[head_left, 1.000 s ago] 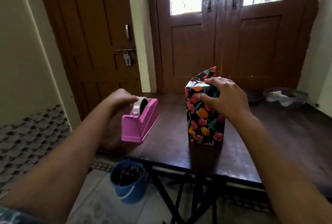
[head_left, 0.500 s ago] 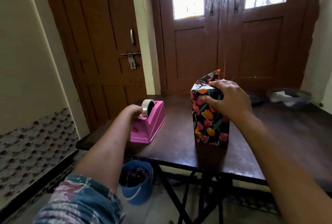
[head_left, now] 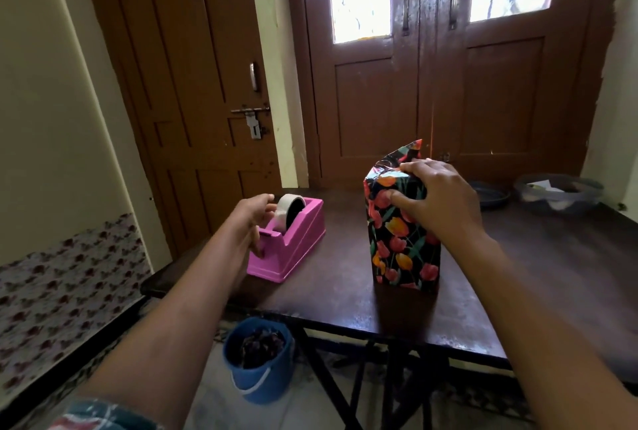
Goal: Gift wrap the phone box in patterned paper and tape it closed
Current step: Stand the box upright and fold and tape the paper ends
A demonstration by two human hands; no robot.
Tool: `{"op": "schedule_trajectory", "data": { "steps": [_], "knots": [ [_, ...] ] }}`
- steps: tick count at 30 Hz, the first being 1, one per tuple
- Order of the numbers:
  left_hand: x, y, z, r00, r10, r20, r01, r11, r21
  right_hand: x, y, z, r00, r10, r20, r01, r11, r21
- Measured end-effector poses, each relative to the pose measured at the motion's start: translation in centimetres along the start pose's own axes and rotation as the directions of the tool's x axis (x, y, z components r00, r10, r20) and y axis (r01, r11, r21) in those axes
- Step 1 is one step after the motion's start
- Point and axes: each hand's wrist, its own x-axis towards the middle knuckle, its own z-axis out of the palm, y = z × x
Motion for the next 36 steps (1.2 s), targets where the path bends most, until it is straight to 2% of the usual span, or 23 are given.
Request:
{"op": "schedule_trajectory", "data": {
  "steps": [3, 7, 16, 21, 28, 31, 34, 36],
  "knots": [
    [0.0, -1.2, 0.3, 0.995, 0.090, -0.045, -0.094, 0.989, -0.114, 0.0, 0.0, 0.0, 1.000, -0.002, -0.001, 0.002, 1.000, 0.003],
    [0.1, -1.9, 0.2, 0.991, 0.132, -0.010, -0.131, 0.967, -0.217, -0.2, 0.2, 0.0, 1.000, -0.014, -0.012, 0.014, 1.000, 0.004],
    [1.7, -2.4, 0.3, 0.998, 0.030, -0.048, -0.046, 0.925, -0.377, 0.0, 0.2, 0.1, 1.000, -0.011, -0.006, 0.011, 1.000, 0.004],
    [1.7, -2.9, 0.8, 0.993, -0.042, -0.112, -0.026, 0.840, -0.542, 0.3, 0.3, 0.2, 1.000, -0.009, -0.009, 0.009, 1.000, -0.001],
    [1.1, -3.7, 0.4, 0.993, -0.076, -0.095, -0.002, 0.773, -0.635, 0.4, 0.5, 0.2, 1.000, -0.011, -0.005, 0.011, 1.000, 0.002],
    [1.1, -3.9, -0.3, 0.999, -0.027, -0.027, 0.005, 0.795, -0.607, 0.4, 0.5, 0.1, 1.000, -0.014, -0.003, 0.014, 1.000, 0.006],
    [1.2, -4.1, -2.1, 0.997, 0.045, 0.060, -0.015, 0.905, -0.425, 0.3, 0.4, 0.1, 1.000, -0.019, -0.001, 0.019, 1.000, 0.009],
    [1.5, -4.3, -3.3, 0.995, 0.075, 0.064, -0.054, 0.958, -0.283, 0.2, 0.4, 0.0, 1.000, -0.018, -0.001, 0.018, 1.000, 0.004]
  ]
}}
